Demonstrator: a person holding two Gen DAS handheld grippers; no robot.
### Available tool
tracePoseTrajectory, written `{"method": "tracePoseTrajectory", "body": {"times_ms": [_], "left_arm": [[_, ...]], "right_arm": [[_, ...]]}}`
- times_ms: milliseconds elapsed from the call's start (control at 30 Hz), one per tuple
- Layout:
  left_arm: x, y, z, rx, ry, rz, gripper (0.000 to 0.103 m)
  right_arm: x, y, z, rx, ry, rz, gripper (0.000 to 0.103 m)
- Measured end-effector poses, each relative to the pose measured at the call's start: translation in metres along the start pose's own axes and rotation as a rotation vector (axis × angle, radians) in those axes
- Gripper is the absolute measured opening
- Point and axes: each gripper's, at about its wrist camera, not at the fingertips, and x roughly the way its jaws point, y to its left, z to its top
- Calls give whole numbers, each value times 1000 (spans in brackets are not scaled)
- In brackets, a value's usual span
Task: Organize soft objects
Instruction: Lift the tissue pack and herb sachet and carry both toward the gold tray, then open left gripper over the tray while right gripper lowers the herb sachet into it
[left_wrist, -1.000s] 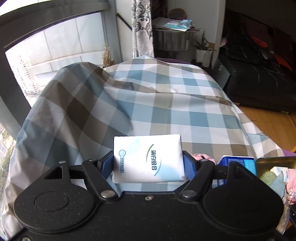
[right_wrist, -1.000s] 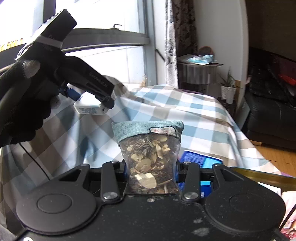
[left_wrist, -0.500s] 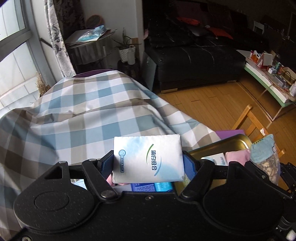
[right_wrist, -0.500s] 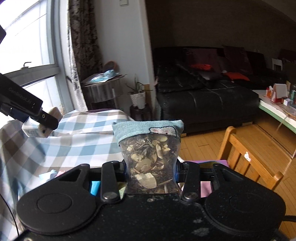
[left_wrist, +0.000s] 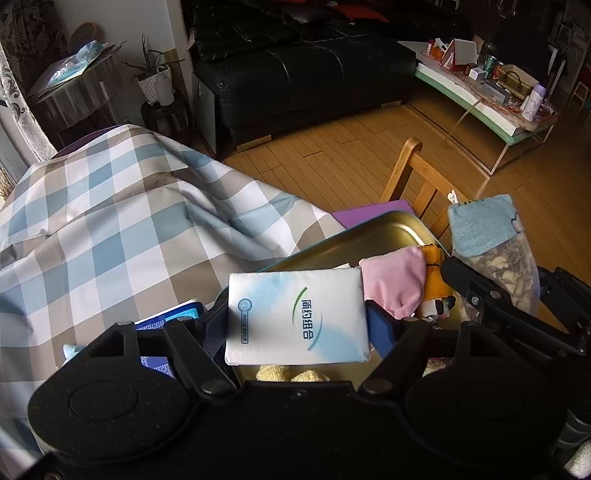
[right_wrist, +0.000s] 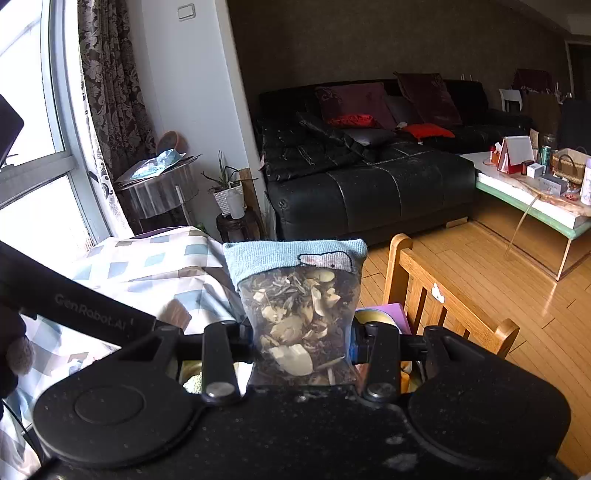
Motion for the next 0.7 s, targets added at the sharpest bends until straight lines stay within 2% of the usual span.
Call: {"method": "tracePoseTrajectory", "body": {"times_ms": [100,333,600,700], "left_arm": [[-4,2,1,-20,-22,4,82],[-2,22,-4,-106,-16,28,82],[-4,33,-24,-95,-43,131,82],[-7,37,-31,-95,-54,167,83]], "right_arm": [[7,3,-1,3,13,0,40],[22,11,-1,-8,36,14,40],[38,25,-5,-21,67,14,40],[38,25,-1,-40,45,-5,40]]}}
